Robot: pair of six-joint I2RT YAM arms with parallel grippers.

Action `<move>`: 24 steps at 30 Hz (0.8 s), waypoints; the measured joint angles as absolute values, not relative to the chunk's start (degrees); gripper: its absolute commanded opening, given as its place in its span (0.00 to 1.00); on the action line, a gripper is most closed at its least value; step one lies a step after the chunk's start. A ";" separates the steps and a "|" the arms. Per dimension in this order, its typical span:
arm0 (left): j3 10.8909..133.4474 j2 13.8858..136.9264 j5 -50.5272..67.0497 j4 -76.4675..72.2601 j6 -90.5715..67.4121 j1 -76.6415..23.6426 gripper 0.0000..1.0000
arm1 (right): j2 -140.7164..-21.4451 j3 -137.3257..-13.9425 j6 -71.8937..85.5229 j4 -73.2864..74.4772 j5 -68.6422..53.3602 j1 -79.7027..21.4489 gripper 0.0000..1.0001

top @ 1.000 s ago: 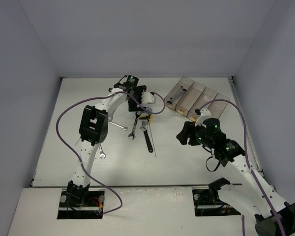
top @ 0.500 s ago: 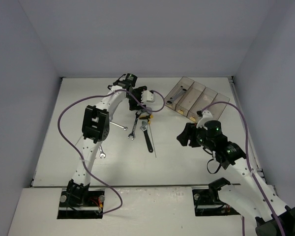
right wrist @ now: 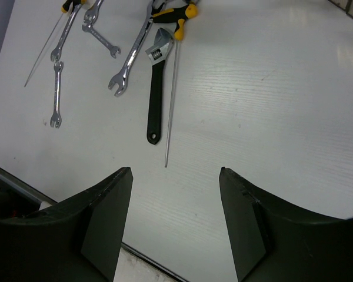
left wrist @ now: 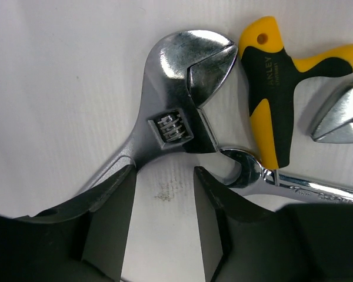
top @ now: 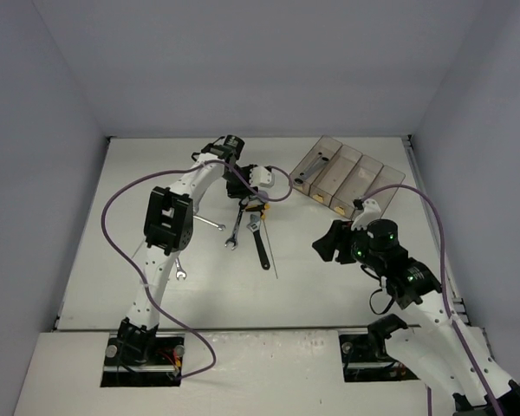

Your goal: Sort the tools into containers

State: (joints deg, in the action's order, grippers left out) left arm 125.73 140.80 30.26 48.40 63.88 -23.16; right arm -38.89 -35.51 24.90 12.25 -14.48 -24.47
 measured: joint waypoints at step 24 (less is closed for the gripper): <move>116.49 134.53 37.48 61.57 48.93 -23.83 0.50 | -32.02 -35.45 27.18 12.65 -16.06 -24.86 0.58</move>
